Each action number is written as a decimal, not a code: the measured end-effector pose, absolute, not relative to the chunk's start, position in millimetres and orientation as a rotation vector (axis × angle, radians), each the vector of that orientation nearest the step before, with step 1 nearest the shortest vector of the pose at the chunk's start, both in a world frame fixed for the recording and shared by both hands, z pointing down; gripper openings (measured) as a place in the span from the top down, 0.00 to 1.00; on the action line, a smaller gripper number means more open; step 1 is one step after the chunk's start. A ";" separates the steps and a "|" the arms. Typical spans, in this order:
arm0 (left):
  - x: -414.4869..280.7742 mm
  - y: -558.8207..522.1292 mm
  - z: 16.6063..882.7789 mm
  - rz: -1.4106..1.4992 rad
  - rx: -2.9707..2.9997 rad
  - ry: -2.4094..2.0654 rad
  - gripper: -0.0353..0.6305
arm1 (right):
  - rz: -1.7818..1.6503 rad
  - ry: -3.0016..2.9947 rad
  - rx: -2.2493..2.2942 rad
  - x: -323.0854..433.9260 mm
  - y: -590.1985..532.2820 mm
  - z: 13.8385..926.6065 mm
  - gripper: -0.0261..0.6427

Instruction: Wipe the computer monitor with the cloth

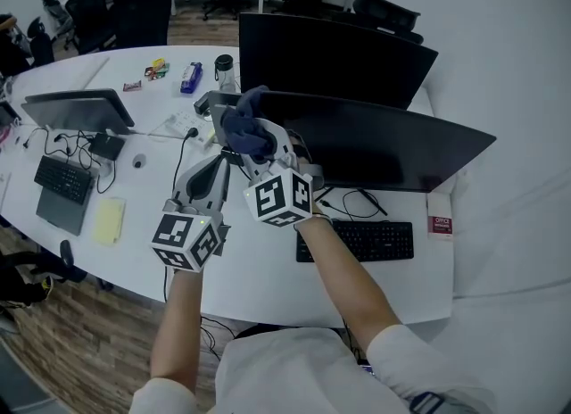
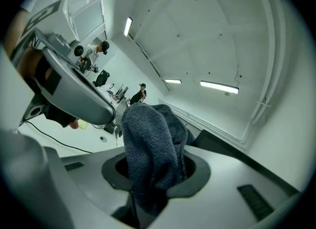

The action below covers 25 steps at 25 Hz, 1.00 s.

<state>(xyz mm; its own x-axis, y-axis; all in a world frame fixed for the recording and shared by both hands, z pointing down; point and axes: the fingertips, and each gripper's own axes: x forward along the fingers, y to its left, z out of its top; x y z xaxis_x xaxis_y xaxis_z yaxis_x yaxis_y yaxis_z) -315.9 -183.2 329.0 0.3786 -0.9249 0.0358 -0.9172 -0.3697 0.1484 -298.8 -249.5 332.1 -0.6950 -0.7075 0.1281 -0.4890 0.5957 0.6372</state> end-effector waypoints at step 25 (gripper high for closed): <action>-304.3 -189.2 377.2 -0.013 2.457 -1.592 0.93 | -0.619 -2.417 0.932 -285.4 -247.5 435.7 0.75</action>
